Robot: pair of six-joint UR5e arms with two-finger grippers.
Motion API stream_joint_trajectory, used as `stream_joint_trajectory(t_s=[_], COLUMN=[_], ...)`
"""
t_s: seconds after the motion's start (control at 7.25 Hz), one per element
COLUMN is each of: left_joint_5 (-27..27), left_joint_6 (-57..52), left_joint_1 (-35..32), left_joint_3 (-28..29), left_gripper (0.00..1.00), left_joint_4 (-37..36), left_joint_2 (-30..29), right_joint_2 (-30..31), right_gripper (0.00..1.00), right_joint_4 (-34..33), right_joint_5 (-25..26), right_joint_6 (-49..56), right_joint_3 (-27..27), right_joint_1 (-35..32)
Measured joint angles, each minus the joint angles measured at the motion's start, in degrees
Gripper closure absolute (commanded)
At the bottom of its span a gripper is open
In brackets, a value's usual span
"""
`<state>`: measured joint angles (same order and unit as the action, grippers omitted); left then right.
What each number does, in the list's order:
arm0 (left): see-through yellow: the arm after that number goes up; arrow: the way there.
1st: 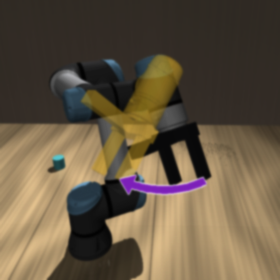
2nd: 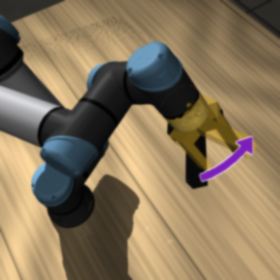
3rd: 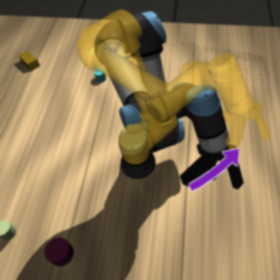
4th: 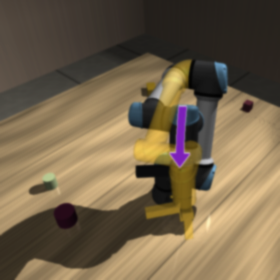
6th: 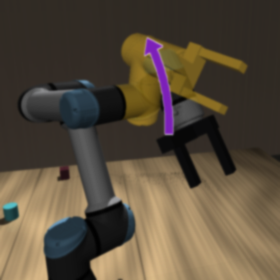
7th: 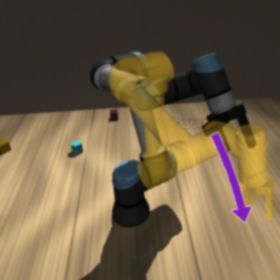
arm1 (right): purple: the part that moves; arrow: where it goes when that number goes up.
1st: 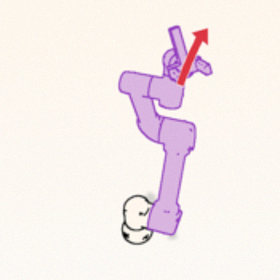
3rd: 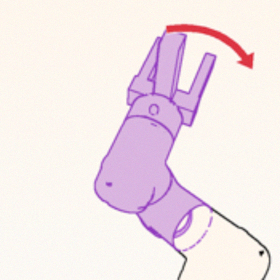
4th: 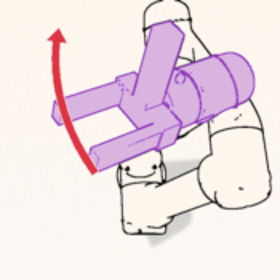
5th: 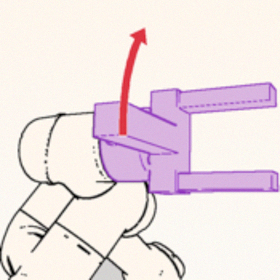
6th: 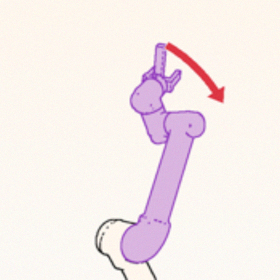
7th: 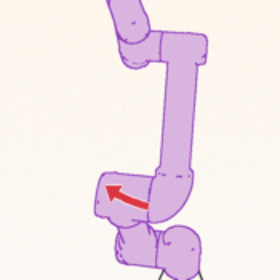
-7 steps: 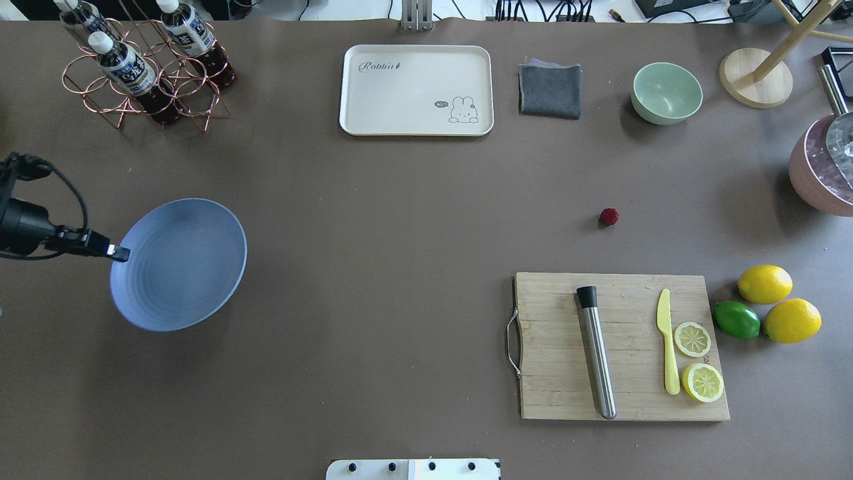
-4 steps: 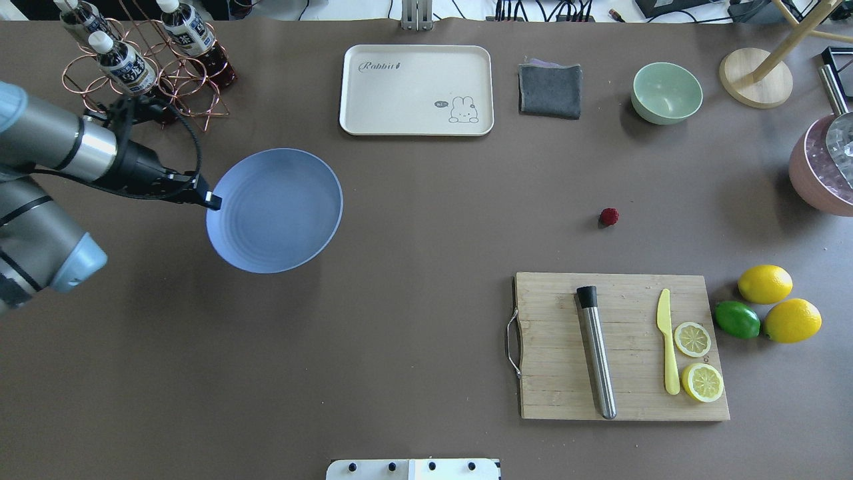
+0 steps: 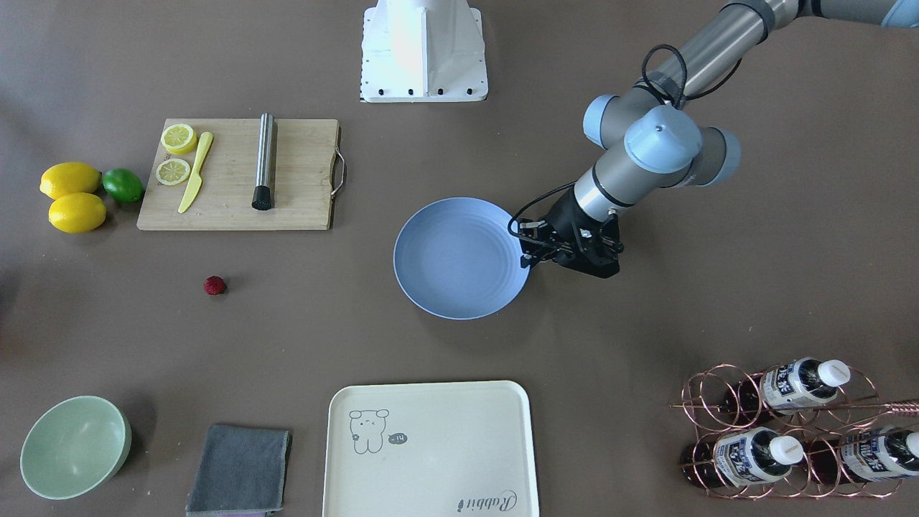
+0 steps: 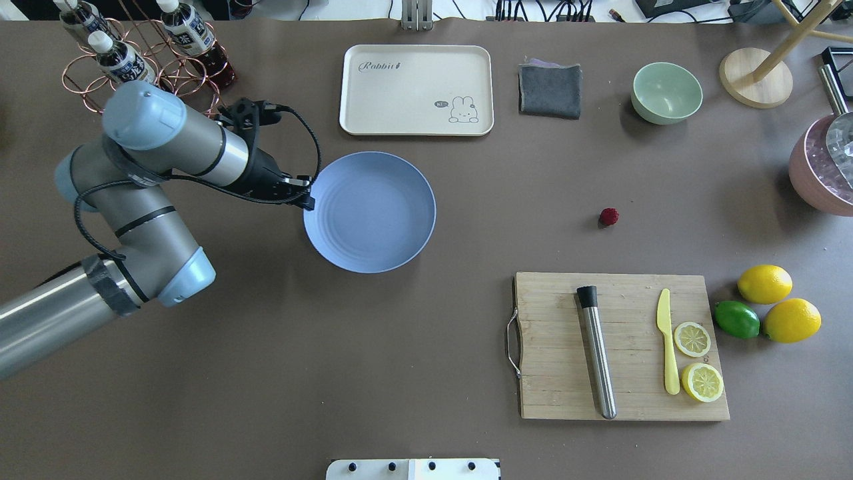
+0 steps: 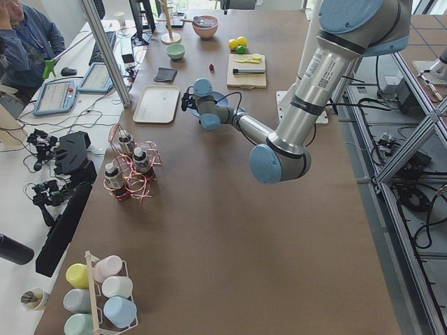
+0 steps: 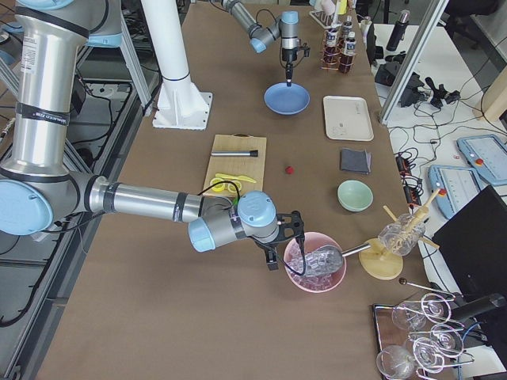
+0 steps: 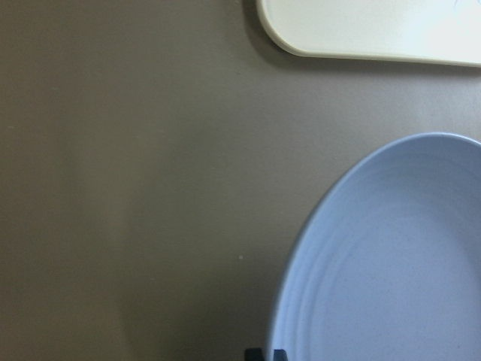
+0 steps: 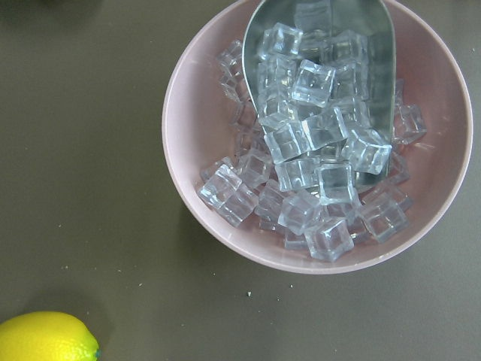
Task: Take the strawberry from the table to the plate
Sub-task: 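Push the blue plate with the left gripper toward the table center, then withdraw the left arm while the right arm reaches toward the strawberry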
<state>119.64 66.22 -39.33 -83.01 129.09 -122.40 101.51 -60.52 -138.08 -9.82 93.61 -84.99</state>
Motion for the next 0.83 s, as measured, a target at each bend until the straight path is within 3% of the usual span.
stream_joint_trajectory(t_s=[0.14, 0.28, 0.83], left_joint_5=[-2.61, -3.95, -5.48], left_joint_6=[0.60, 0.81, 0.21], left_joint_1=[2.10, 3.24, 2.82], left_joint_3=[0.56, 1.35, 1.53], left_gripper=[1.00, 0.03, 0.02], left_joint_4=[-1.53, -2.12, -2.07], left_joint_2=[-2.01, -3.28, -3.38], right_joint_2=[0.00, 0.00, -0.48], right_gripper=[0.00, 0.00, 0.00], right_joint_4=[0.01, 0.00, -0.03], right_joint_5=[0.00, 0.00, 0.00], right_joint_6=[0.03, 0.05, -1.32], right_joint_3=[-0.05, -0.08, 0.06], right_joint_1=[0.00, 0.00, 0.34])
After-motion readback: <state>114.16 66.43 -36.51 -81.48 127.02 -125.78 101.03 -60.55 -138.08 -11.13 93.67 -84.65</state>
